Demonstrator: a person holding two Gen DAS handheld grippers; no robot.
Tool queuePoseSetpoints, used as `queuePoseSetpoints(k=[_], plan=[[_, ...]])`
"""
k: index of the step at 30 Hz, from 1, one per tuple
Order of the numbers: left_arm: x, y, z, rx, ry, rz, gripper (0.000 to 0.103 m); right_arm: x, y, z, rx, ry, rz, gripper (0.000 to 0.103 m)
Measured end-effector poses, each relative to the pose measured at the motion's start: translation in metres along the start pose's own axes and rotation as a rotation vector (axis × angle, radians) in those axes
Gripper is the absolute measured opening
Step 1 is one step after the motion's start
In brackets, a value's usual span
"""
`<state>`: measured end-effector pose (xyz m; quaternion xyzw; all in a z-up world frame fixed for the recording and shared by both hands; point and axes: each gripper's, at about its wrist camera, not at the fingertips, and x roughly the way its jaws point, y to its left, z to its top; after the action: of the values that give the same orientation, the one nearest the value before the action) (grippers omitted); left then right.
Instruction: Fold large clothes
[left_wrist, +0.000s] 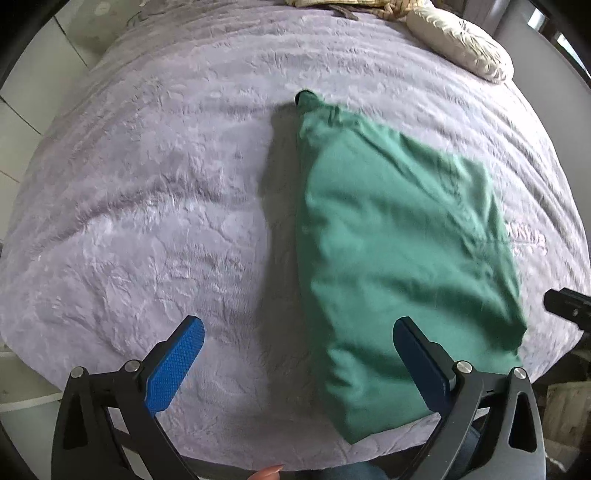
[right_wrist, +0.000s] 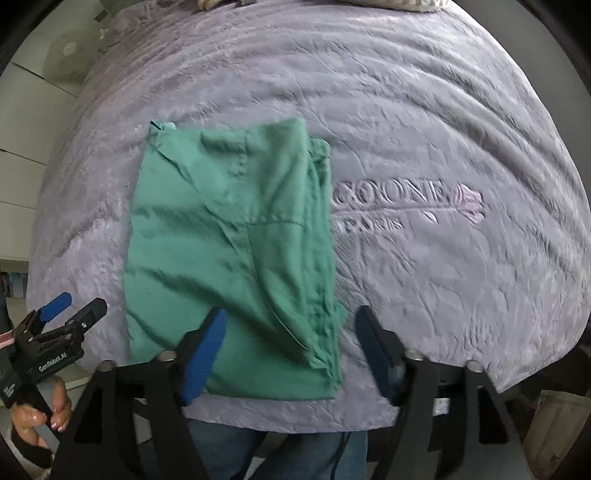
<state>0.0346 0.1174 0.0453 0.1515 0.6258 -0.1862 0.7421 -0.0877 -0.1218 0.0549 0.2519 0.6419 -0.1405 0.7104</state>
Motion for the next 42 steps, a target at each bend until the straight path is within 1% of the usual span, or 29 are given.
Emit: queuePoseSetpoints(k=[3, 5, 7, 10, 19, 35, 42], plan=[[-0.005, -0.004, 0.003, -0.008, -0.009, 0.013, 0.103, 0.005, 0.008, 0.003, 0.002, 0.002, -0.019, 0.082], [-0.006, -0.005, 0.003, -0.008, -0.013, 0.028, 0.103, 0.005, 0.010, 0.003, 0.009, 0.004, -0.037, 0.094], [-0.007, -0.007, 0.004, -0.004, -0.017, 0.039, 0.103, 0.005, 0.011, 0.003, 0.010, -0.006, -0.065, 0.103], [-0.007, -0.009, 0.004, -0.001, -0.016, 0.044, 0.103, 0.004, 0.011, 0.002, 0.005, -0.021, -0.087, 0.103], [-0.011, -0.009, 0.006, 0.000, -0.022, 0.061, 0.103, 0.003, 0.013, 0.006, 0.012, -0.024, -0.099, 0.103], [-0.012, -0.010, 0.009, 0.002, -0.022, 0.070, 0.103, 0.004, 0.016, 0.009, 0.008, -0.020, -0.102, 0.103], [-0.009, -0.008, 0.008, -0.007, -0.009, 0.069, 0.103, 0.005, 0.016, 0.011, 0.003, -0.016, -0.103, 0.103]])
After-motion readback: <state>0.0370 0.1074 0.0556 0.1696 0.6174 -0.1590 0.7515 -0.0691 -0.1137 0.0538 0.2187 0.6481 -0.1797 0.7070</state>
